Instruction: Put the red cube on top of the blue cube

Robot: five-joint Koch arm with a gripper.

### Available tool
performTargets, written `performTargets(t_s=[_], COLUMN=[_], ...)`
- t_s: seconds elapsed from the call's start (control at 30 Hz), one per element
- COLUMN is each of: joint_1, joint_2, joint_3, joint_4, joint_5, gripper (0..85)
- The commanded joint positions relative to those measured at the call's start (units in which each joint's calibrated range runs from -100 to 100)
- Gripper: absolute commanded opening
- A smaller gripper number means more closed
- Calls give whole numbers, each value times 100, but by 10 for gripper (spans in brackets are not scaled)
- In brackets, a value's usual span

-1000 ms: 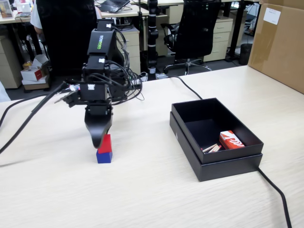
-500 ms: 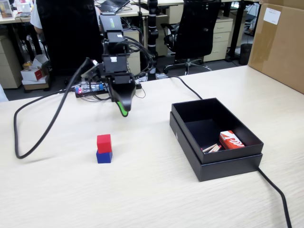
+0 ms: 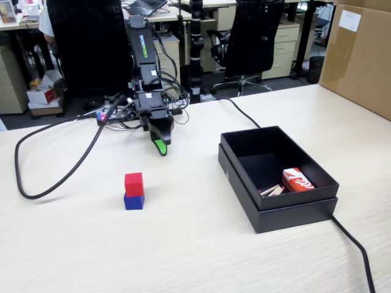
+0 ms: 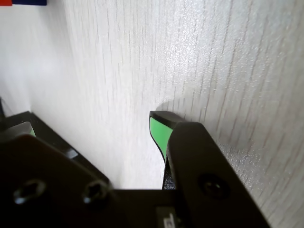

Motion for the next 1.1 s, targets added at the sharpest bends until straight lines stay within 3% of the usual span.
performTargets(t_s=[0.0, 0.33, 1.07], joint_1=[24, 147, 147], joint_2=[-275, -688, -745], joint_3=[-156, -1271, -1289], joint_4=[675, 857, 840], joint_5=[-5, 15, 15], gripper=[473, 481, 483])
